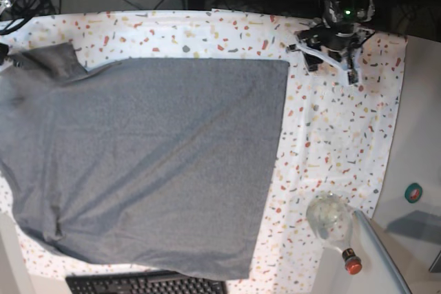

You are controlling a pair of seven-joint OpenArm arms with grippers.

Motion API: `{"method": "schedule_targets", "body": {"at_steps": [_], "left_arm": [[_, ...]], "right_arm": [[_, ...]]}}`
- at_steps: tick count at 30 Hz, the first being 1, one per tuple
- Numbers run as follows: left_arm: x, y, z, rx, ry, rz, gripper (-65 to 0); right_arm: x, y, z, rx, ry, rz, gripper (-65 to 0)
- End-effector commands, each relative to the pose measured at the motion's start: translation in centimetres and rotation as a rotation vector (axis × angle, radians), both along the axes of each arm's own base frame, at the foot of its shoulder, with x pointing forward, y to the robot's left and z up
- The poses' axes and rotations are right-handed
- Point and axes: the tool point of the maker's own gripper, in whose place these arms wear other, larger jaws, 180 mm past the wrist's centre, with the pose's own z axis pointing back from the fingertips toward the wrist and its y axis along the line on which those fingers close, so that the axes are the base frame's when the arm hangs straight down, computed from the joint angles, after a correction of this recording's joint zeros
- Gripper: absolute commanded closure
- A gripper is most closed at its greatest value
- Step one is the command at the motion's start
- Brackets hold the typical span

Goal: Layout the t-shirt on the table in an organized manner, then fold the t-shirt properly
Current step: 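Release the shirt edge with the left gripper and regrasp the shirt corner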

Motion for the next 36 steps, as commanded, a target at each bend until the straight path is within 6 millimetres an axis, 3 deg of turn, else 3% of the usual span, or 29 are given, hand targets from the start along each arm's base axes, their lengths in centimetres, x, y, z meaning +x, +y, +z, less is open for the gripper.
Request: {"method": "schedule_targets", "body": {"at_steps": [1, 3, 4, 6, 7, 8, 10, 12, 15, 18, 22, 24, 28, 31, 33, 36], "left_arm": [[1.8, -0.3, 2.4, 0.004, -0.093, -0.016, -30.4], [3.1, -0.5, 4.4, 0.014, -0.153, -0.031, -29.5], [4.4, -1.2, 5.0, 0.005, -0.183, -0.049, -26.0], [7.4, -3.4, 5.5, -0.020, -0.225, -0.101, -10.5], [8.7, -4.6, 5.1, -0.038, -0.226, -0.127, 0.0], [10.1, -6.0, 4.7, -0.055, -0.227, -0.159, 0.0], [12.3, -7.8, 3.0, -0.078, -0.198, -0.200, 0.0], [13.8, -9.1, 0.8, -0.091, -0.141, -0.228, 0.0], [14.8, -9.6, -2.1, -0.098, -0.065, -0.229, 0.0], [14.9, -9.2, -3.3, -0.091, -0.070, -0.210, 0.0], [13.5, -6.8, -5.1, -0.051, -0.037, -0.193, 0.0], [13.4, -5.7, -5.4, -0.034, -0.047, -0.176, 0.0], [14.6, -4.7, -4.1, -0.038, -0.097, -0.132, 0.0], [16.4, -4.1, -1.0, -0.036, -0.190, -0.111, 0.0], [17.1, -3.7, 1.7, -0.031, -0.271, -0.101, 0.0], [15.5, -2.5, 4.7, -0.042, -0.319, -0.064, 0.0]], "right_arm": [[1.0, -0.9, 1.5, -0.040, -0.044, 0.012, -17.0], [1.9, -1.2, 1.4, -0.045, -0.071, 0.033, -16.7], [3.2, -1.5, 1.5, -0.051, -0.110, 0.051, -16.5], [6.7, -1.4, 0.4, -0.035, -0.176, 0.111, -13.1], [8.1, -1.9, -0.1, -0.033, -0.193, 0.142, -7.8], [9.4, -2.0, -1.2, -0.017, -0.199, 0.175, 0.0], [11.8, -1.8, -2.9, 0.019, -0.215, 0.213, 0.0], [12.8, -2.3, -4.7, 0.071, -0.223, 0.185, 0.0], [13.9, -3.2, -6.1, 0.122, -0.236, 0.138, 0.0], [14.1, -3.9, -6.8, 0.150, -0.224, 0.099, 0.0], [12.6, -6.4, -7.2, 0.070, -0.190, -0.051, 0.0], [12.6, -6.3, -7.3, 0.067, -0.191, -0.053, 0.0], [14.5, -5.6, -5.9, 0.065, -0.249, -0.010, 0.0], [16.1, -4.7, -3.6, 0.032, -0.320, 0.055, 0.0], [16.4, -4.6, -1.3, -0.028, -0.375, 0.102, 0.0], [14.6, -4.0, 2.1, -0.110, -0.461, 0.105, 0.0]]}}
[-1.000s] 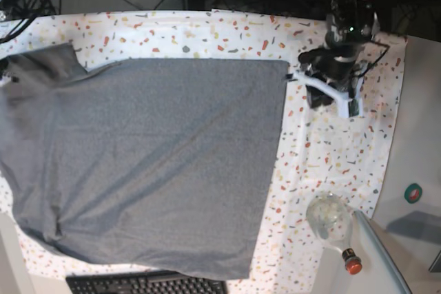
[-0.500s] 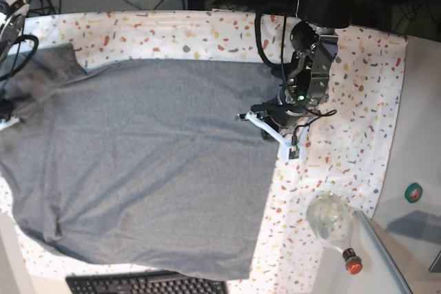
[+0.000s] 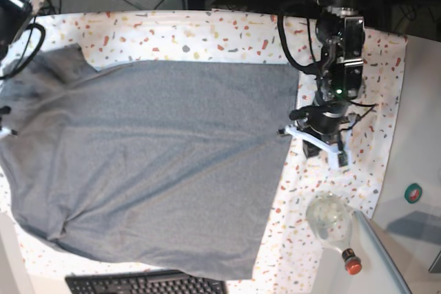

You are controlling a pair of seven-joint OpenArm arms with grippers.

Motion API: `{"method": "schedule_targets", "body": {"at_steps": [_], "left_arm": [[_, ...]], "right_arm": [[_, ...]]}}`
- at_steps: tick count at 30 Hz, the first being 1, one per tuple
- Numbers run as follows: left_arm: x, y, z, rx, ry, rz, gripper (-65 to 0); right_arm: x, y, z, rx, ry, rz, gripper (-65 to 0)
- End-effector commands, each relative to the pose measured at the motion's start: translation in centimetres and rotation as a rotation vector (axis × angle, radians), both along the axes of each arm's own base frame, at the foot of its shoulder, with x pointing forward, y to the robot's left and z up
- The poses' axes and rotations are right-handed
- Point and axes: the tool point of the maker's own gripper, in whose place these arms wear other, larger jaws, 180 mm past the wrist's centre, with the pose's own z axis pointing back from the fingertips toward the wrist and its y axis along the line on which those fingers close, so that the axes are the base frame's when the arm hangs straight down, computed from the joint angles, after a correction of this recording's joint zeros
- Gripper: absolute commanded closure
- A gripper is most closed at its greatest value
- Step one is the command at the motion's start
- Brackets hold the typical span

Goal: Layout the t-shirt on the table in an organized manner, then fold the t-shirt properly
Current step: 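Release the shirt edge with the left gripper and regrasp the shirt corner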

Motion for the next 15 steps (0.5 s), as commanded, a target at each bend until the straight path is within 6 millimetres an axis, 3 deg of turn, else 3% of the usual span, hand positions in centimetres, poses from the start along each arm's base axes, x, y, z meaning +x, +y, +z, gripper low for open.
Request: {"method": "schedule_targets", "body": {"at_steps": [1, 4, 6, 7, 8, 11, 13, 15], "left_arm": [[-0.5, 0.4, 1.3, -0.035, -0.019, 0.016, 0.0], [-3.8, 0.9, 0.5, -0.213, 0.066, 0.073, 0.0], [-5.8, 1.4, -0.6, -0.296, 0.115, 0.103, 0.0], [-7.0, 1.9, -1.1, -0.318, 0.129, 0.119, -3.8], [-7.9, 2.3, -1.4, -0.334, 0.132, 0.139, -13.5], [-9.9, 3.4, -2.1, -0.335, 0.128, 0.183, -33.1], [-10.5, 3.0, -2.5, -0.340, 0.142, 0.169, -38.7], [-11.2, 2.2, -3.2, -0.355, 0.154, 0.126, -38.8]], "right_arm": [[-0.5, -0.8, 2.1, -0.046, -0.033, -0.009, 0.0], [-2.9, 0.0, 3.2, -0.075, 0.009, -0.013, 0.0], [-4.0, 0.5, 3.4, -0.052, 0.007, -0.012, -12.8], [-4.4, 0.9, 3.6, -0.031, -0.010, -0.010, -19.5], [-5.0, 1.2, 3.7, -0.011, -0.026, -0.005, -25.5], [-6.2, 2.0, 3.7, 0.040, -0.052, 0.004, -35.6], [-6.8, 2.1, 3.2, 0.058, -0.044, 0.002, -37.2], [-7.0, 2.2, 2.7, 0.069, -0.036, -0.003, -37.4]]}}
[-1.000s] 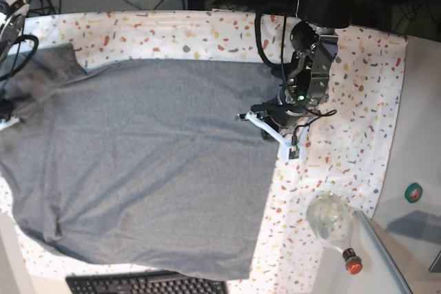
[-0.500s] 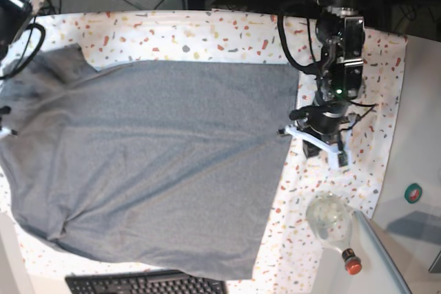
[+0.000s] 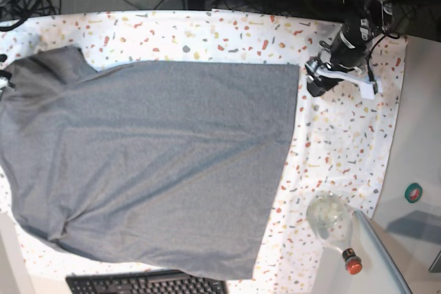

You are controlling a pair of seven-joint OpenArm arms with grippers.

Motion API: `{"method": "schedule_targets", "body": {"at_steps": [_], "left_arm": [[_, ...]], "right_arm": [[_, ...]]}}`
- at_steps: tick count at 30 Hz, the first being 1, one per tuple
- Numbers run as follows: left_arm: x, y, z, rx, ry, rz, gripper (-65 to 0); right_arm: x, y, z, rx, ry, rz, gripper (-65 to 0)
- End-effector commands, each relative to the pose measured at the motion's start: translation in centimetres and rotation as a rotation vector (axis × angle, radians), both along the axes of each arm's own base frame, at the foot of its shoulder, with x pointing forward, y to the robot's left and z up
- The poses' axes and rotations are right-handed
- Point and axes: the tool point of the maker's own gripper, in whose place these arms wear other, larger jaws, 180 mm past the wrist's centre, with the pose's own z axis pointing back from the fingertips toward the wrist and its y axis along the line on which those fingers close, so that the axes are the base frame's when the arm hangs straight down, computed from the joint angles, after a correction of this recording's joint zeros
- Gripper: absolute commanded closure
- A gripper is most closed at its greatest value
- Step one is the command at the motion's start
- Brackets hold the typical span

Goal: Layout the t-shirt on the table in an organized manner, then fold the t-shirt properly
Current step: 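Release the shirt edge with the left gripper and regrasp the shirt corner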

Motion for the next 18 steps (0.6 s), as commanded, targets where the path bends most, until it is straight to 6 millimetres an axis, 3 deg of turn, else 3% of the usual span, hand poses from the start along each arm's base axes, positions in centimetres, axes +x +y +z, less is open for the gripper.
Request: {"method": "schedule_targets", "body": {"at_steps": [1, 5, 11, 16, 18], "left_arm": [[0.2, 0.0, 0.2, -0.001, -0.022, -0.018, -39.0], [-0.4, -0.7, -1.6, -0.033, 0.010, -0.049, -39.0], [-0.3, -4.5, -2.3, -0.076, 0.017, -0.161, -39.0], [-0.4, -5.4, -2.4, -0.086, 0.021, -0.181, -37.2], [-0.5, -5.6, -2.5, -0.088, 0.022, -0.187, -27.3]], "right_arm": [[1.2, -0.7, 1.6, -0.021, -0.062, 0.005, -37.4], [1.4, -2.6, 0.4, 0.162, -0.159, -0.107, -39.6], [1.0, -5.9, -2.2, 0.337, -0.126, -0.200, -39.8], [0.9, -5.3, -4.2, 0.426, -0.046, -0.147, -39.8], [0.5, -4.6, -4.7, 0.452, -0.001, -0.120, -39.8]]}}
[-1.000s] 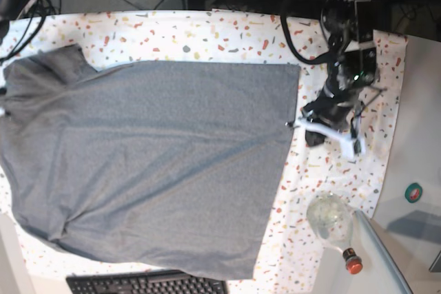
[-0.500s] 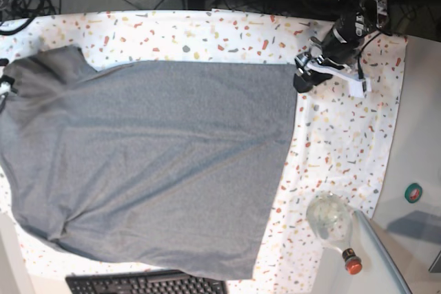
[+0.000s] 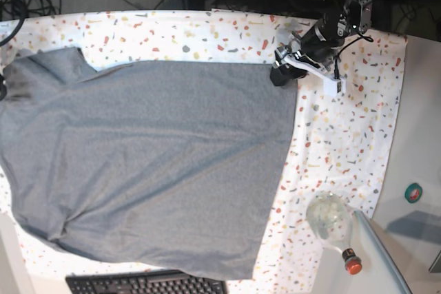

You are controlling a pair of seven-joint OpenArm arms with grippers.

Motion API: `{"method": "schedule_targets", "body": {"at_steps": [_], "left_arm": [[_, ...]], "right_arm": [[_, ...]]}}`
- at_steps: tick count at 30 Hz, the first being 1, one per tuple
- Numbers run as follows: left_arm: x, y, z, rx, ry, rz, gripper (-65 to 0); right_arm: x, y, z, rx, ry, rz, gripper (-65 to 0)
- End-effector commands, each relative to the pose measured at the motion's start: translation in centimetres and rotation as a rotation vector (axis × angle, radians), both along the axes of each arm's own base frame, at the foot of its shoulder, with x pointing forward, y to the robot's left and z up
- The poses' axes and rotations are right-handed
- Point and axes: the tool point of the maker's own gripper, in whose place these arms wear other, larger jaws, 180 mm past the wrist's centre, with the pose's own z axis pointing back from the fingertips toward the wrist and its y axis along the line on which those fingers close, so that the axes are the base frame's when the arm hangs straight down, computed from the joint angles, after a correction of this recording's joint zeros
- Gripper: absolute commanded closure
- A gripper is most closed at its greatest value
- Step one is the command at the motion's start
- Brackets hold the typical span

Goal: Layout the t-shirt on the table in an organized manner, then fold the t-shirt properly
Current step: 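Release the shirt edge with the left gripper and regrasp the shirt corner, then lift the shirt with both grippers and pull it taut between them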

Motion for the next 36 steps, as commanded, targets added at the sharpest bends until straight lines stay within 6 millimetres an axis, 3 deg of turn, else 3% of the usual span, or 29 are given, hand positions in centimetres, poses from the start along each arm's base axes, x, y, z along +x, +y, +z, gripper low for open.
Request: {"method": "schedule_targets", "body": {"at_steps": [1, 3, 8, 12, 16, 18, 23, 29, 32, 36], "left_arm": [[0.2, 0.0, 0.4, -0.002, -0.017, -0.008, -19.3], [0.2, 0.0, 0.4, -0.002, -0.016, -0.008, -0.5], [0.2, 0.2, 0.4, 0.000, -0.016, -0.004, 0.0], [0.3, 0.4, 0.5, 0.002, -0.019, 0.002, 0.0], [0.4, 0.4, 0.6, 0.003, -0.025, 0.001, 0.0], [0.3, 0.5, 0.6, 0.006, -0.023, -0.001, 0.0], [0.2, 0.6, 0.6, 0.009, -0.020, -0.002, 0.0], [0.2, 0.6, 0.6, 0.009, -0.022, -0.002, 0.0], [0.2, 0.6, 0.6, 0.009, -0.022, -0.002, 0.0], [-0.3, 0.5, 1.6, 0.019, -0.040, -0.008, 0.0]], "right_arm": [[1.1, -1.4, 1.8, -0.033, -0.041, 0.008, -39.8], [0.8, -0.9, 1.4, -0.016, -0.019, 0.017, -39.6], [0.2, -0.4, 0.8, 0.002, 0.010, 0.026, -39.6], [-0.5, 1.9, -0.7, 0.064, 0.054, 0.047, -39.6], [-1.4, 3.0, -1.6, 0.091, 0.076, 0.049, -39.3], [-2.1, 3.3, -1.9, 0.104, 0.098, 0.054, -34.5], [-2.6, 2.9, -1.1, 0.066, 0.097, 0.069, -14.9], [-2.5, 2.6, -0.4, 0.042, 0.087, 0.079, -11.4], [-2.5, 2.8, -0.4, 0.044, 0.088, 0.080, -0.5], [-2.6, 4.2, -0.4, 0.063, 0.105, 0.106, 0.0]]}}
